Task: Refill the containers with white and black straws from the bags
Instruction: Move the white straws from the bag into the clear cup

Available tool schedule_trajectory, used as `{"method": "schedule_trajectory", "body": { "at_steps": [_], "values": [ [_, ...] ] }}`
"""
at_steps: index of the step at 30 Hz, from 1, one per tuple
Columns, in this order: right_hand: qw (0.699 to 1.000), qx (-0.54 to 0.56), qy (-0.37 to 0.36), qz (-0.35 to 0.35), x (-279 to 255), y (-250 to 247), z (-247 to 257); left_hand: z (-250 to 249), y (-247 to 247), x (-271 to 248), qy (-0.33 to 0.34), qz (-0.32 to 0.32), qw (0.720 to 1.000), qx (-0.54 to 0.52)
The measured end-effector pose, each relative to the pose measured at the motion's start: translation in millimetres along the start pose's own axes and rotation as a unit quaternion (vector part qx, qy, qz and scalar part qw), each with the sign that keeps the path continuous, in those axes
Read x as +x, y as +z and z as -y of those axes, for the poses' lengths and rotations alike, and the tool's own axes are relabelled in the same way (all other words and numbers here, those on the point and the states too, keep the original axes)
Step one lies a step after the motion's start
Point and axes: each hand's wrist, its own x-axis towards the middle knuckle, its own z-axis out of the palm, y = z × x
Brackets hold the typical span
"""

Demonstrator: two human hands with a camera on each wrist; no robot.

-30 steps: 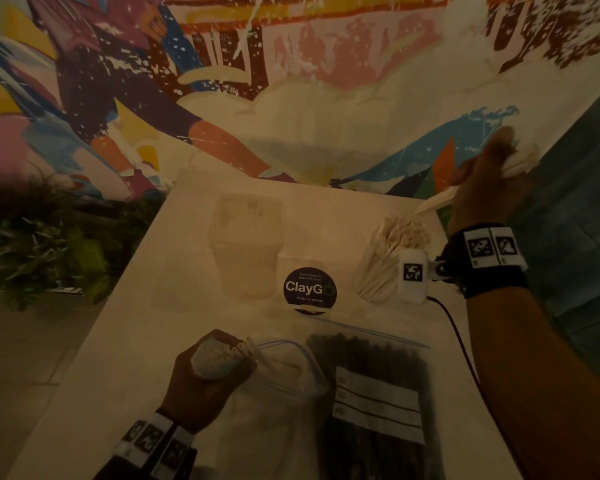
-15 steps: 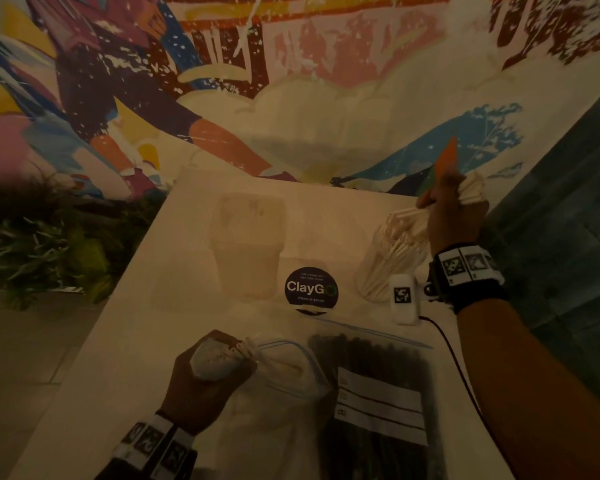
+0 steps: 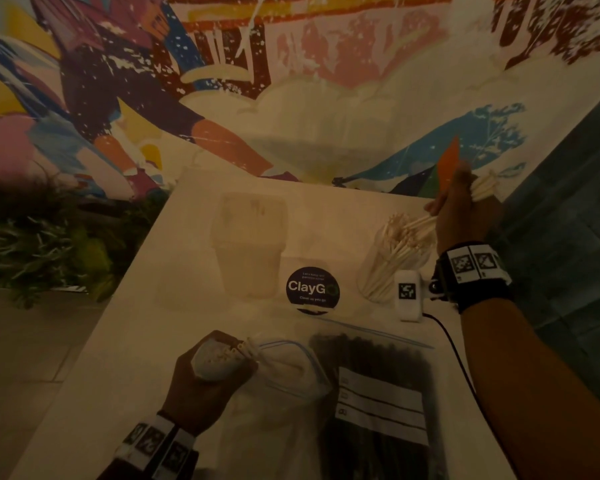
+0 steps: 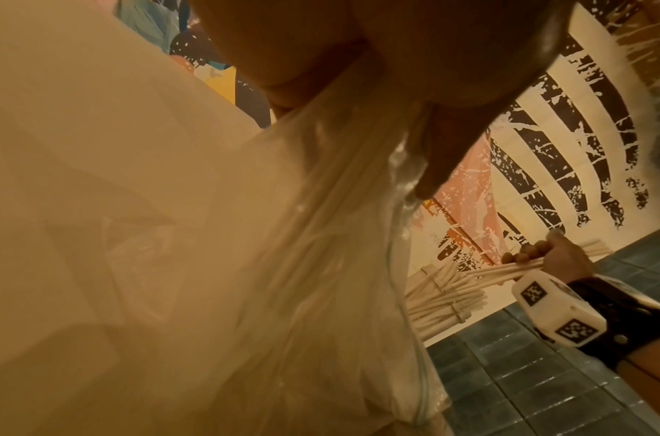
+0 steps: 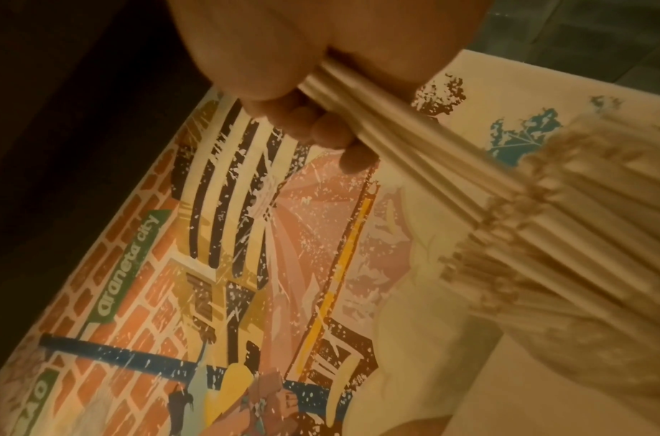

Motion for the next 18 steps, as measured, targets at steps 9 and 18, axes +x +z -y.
{"method": "schedule_trajectory", "body": {
  "at_steps": [9, 18],
  "values": [
    [0.977, -0.211, -0.040, -0.001, 22.1, 0.0, -17.7, 0.2, 0.6, -1.8, 0.005, 0.001, 1.000, -0.003],
    [0.898, -0.390, -0.126, 0.160, 24.8, 1.9, -41.4, 1.8, 1.5, 1.6, 0.016, 0.007, 1.000, 0.002]
  ]
}}
